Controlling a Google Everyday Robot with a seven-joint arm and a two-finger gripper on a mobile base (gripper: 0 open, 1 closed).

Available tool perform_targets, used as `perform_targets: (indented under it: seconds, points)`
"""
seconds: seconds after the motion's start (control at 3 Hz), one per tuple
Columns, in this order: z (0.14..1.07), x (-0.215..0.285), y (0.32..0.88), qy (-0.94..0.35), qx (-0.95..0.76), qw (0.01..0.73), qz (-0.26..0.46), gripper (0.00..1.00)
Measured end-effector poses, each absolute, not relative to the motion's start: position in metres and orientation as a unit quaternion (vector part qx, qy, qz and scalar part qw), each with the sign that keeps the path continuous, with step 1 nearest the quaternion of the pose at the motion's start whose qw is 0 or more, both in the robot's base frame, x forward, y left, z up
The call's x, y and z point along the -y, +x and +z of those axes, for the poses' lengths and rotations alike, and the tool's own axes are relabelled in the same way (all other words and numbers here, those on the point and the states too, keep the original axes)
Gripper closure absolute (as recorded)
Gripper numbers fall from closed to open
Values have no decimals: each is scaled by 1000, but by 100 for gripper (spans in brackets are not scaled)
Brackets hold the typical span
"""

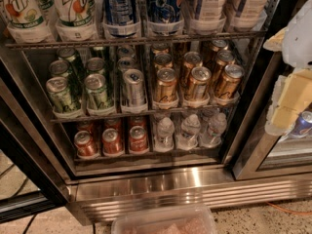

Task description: Pick redbull can from middle shelf of fridge

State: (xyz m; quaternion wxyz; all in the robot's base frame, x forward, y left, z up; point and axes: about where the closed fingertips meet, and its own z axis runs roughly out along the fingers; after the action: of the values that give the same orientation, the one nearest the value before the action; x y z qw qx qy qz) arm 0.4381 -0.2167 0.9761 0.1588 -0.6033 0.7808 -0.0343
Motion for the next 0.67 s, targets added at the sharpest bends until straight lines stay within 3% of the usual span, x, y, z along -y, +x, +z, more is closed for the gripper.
perform_targets:
  seconds: [0.67]
  points:
    - [963, 208, 435, -591, -786, 177, -20, 0]
